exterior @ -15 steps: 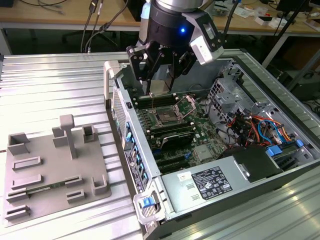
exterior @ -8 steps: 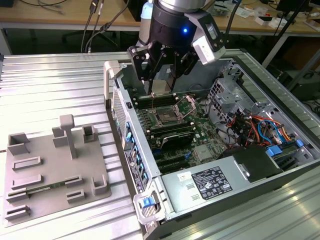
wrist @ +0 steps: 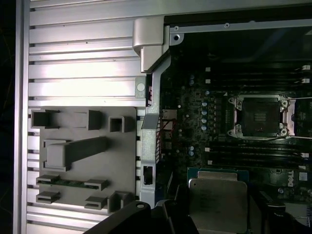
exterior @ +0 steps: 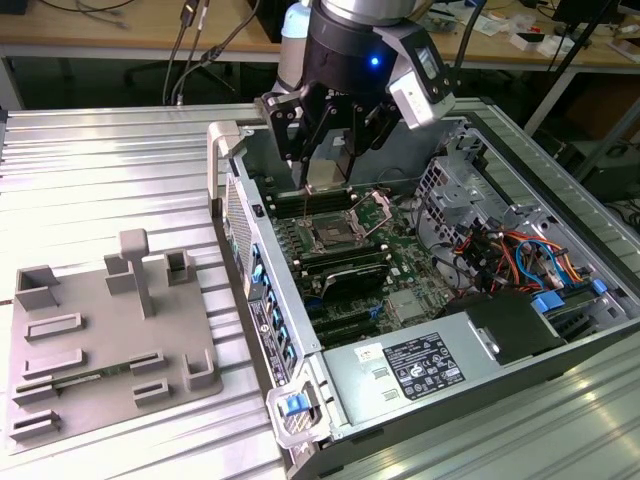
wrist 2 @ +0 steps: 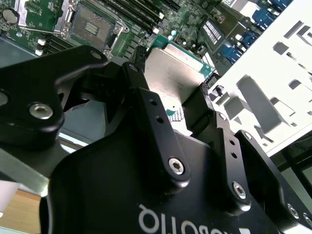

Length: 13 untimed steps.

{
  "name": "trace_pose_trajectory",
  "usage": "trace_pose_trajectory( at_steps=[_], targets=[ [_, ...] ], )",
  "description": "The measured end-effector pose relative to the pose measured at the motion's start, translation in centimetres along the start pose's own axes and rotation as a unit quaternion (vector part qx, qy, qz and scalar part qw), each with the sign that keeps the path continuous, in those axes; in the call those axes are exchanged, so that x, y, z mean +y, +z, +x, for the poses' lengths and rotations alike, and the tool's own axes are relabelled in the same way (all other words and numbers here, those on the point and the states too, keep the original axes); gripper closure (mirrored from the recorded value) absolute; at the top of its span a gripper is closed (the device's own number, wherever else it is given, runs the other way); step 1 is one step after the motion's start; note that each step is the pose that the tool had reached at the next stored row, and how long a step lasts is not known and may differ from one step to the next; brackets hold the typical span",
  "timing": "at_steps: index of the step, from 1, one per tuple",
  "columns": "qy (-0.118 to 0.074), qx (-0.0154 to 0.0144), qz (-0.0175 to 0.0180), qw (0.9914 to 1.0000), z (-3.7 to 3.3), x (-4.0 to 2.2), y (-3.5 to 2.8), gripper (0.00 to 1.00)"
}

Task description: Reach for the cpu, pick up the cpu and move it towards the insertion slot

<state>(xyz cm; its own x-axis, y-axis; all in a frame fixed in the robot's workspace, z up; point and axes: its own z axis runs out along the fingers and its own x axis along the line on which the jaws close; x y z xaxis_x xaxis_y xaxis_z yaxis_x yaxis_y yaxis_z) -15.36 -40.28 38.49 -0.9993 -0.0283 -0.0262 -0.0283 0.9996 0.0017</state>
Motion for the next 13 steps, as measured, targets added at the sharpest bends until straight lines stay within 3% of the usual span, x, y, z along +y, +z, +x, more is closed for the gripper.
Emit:
trace_pose_trajectory(
  at_steps=[7, 13],
  targets=[
    [0.0, 0.0, 0.0, 1.0, -0.43, -0.01, 0.03, 0.45],
    [0.0, 0.0, 0.0, 1.0, -2.75, 0.02, 0.1, 0.45]
  ],
)
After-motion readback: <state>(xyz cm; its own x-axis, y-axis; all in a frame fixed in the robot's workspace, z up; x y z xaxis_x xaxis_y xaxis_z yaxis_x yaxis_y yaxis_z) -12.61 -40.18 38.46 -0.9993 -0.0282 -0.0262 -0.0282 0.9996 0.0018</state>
